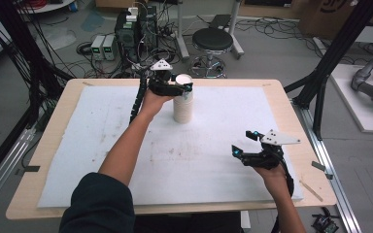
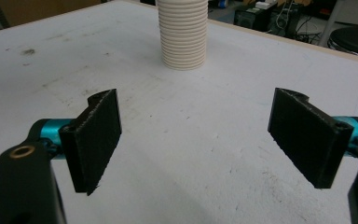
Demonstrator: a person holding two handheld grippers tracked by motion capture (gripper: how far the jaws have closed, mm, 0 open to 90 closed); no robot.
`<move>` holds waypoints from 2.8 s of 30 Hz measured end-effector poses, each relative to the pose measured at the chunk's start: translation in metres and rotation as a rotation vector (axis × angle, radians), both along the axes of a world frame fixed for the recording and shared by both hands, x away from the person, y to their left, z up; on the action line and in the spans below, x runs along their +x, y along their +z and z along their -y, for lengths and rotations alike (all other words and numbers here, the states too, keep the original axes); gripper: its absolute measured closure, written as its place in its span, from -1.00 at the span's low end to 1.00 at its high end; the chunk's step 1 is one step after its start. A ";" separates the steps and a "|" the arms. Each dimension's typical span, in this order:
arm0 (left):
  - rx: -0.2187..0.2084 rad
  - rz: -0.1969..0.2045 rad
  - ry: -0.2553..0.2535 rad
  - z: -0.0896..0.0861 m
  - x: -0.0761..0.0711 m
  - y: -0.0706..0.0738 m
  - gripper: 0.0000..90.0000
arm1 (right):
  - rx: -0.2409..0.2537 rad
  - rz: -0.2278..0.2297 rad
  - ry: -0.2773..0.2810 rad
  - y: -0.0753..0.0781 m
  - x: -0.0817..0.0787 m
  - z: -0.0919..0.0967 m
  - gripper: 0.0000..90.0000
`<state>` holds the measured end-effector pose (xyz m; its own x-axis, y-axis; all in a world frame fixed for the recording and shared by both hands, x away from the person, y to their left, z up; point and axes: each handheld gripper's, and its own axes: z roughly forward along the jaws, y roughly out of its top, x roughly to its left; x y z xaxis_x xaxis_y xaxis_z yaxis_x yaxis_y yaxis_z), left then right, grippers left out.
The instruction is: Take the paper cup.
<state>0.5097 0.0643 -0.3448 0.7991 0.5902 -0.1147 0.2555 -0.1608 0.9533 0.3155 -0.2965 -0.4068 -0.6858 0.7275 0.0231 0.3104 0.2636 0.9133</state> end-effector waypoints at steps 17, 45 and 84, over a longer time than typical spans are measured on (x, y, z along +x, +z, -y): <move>-0.079 0.110 -0.002 -0.016 -0.015 0.049 -0.23 | 0.003 0.009 0.005 0.002 -0.001 -0.002 -0.61; -0.177 0.161 -0.028 -0.090 -0.089 0.061 -0.22 | 0.020 -0.007 0.059 0.002 -0.003 -0.017 -0.61; -0.100 0.047 -0.199 -0.083 -0.171 -0.038 -0.23 | 0.057 -0.078 0.298 0.005 0.017 -0.073 -0.61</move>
